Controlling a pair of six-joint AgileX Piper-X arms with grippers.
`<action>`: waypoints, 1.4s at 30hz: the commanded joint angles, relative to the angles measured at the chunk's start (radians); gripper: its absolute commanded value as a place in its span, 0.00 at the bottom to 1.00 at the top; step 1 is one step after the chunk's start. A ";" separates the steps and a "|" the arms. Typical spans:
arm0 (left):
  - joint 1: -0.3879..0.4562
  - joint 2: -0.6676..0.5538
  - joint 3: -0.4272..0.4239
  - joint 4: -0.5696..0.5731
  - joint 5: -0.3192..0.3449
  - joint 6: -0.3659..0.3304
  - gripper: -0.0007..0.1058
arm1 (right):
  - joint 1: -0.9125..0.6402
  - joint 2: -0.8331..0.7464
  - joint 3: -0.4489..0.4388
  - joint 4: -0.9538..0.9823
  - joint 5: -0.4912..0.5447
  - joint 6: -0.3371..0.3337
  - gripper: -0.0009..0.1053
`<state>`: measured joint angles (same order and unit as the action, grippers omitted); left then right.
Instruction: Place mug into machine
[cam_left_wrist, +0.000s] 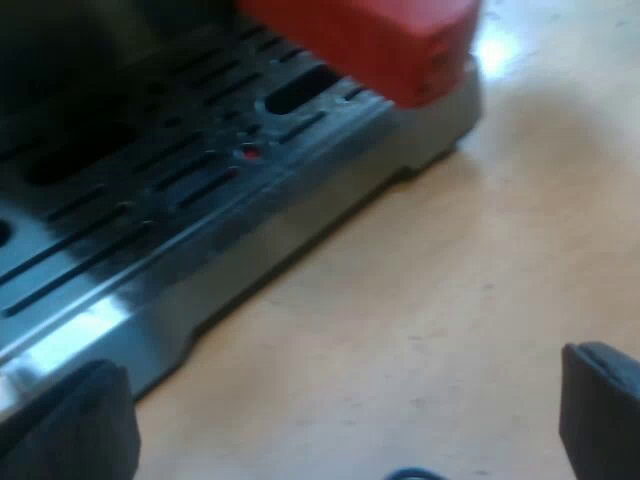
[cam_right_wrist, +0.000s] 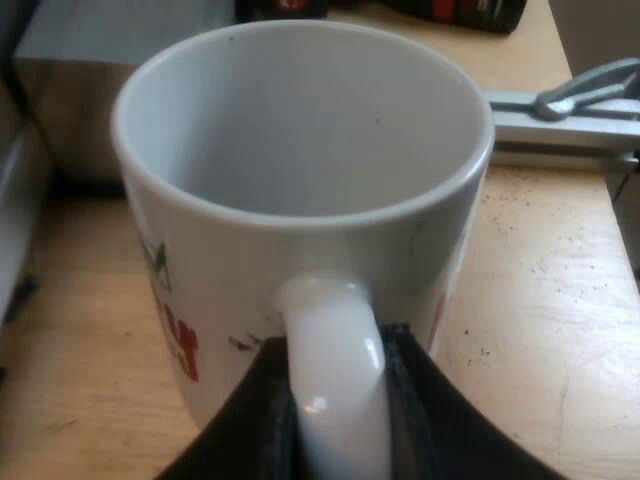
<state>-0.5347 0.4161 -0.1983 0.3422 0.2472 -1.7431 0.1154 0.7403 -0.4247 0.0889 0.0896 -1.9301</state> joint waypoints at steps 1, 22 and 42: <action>-0.004 0.000 0.010 -0.039 -0.063 0.012 0.82 | 0.014 -0.073 -0.008 0.025 -0.025 -0.013 0.01; -0.004 0.000 0.088 -0.297 -0.123 0.029 0.82 | 0.747 -0.313 -0.051 0.254 0.266 0.175 0.01; -0.004 0.000 0.088 -0.297 -0.123 0.029 0.82 | 0.854 0.127 -0.051 -0.236 0.355 0.183 0.01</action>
<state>-0.5347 0.4161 -0.1092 0.0637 0.1333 -1.7138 0.9693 0.9064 -0.4585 -0.1100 0.4353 -1.7467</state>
